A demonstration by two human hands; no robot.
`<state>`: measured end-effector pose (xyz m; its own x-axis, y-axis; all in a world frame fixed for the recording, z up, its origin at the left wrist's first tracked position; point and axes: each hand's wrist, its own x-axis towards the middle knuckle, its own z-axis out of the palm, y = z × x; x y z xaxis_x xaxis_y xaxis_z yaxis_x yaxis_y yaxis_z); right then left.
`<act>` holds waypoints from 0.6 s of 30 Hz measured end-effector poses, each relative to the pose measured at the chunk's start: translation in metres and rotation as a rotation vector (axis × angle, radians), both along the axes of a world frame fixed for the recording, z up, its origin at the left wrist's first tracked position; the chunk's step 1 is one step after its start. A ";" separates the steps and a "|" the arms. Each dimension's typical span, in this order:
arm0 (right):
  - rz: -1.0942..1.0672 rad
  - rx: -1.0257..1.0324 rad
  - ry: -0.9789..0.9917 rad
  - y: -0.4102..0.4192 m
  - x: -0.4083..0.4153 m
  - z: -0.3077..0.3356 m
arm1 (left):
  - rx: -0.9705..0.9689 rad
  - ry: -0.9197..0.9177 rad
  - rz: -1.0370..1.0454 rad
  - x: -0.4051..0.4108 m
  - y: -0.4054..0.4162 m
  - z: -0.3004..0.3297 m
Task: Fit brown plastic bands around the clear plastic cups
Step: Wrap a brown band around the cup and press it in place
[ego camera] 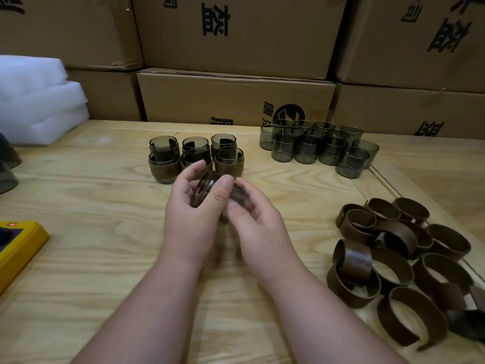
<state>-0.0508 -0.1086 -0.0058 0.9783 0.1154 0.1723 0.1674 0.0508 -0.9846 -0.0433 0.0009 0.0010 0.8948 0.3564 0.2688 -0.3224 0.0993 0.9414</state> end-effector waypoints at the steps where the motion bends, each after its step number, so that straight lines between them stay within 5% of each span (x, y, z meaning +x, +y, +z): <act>1: 0.008 -0.029 -0.024 0.001 -0.001 -0.001 | -0.007 0.012 -0.009 -0.001 0.001 0.000; 11: -0.150 -0.326 -0.119 0.002 -0.007 -0.004 | 0.054 0.149 0.025 -0.013 0.005 0.001; 18: -0.274 -0.679 -0.101 -0.002 -0.018 0.002 | 0.163 0.073 0.000 -0.039 -0.005 0.004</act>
<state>-0.0691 -0.1108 -0.0038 0.9704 -0.0173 0.2410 0.1786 -0.6206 -0.7635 -0.0826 -0.0038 0.0052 0.9142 0.3134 0.2571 -0.2523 -0.0566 0.9660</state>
